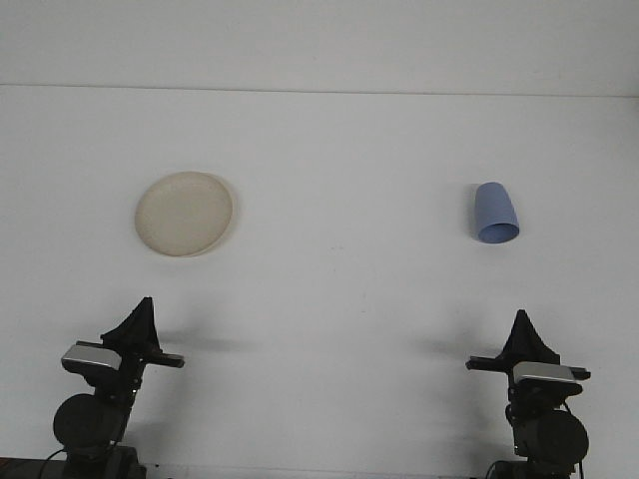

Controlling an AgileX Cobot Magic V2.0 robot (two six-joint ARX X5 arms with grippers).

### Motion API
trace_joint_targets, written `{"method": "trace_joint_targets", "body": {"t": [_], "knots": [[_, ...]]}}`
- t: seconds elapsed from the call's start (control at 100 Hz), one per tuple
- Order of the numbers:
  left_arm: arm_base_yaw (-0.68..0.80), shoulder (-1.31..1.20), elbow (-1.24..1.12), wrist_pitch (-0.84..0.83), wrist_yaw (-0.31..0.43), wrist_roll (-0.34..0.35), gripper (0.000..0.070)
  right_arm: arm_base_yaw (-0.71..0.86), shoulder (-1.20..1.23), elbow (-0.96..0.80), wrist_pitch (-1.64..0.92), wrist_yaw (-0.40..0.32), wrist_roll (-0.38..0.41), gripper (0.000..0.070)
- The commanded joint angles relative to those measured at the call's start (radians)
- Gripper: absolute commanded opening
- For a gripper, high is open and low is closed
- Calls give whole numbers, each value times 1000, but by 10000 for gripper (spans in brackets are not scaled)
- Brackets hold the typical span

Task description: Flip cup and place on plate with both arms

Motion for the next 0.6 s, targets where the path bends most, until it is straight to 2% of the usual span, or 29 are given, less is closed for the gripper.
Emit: {"method": "trace_joint_targets", "body": {"t": [0.0,0.29,0.59], "knots": [[-1,-2,-19,12,0,8,11,0,-2,-2,12,0,5,0],[-1,-2,-19,12,0,8,11,2,-1,32,-25,-16,5,0],[-1,-2,-19,12,0,8,11,2,104,314,-325,-16,26,0]]}}
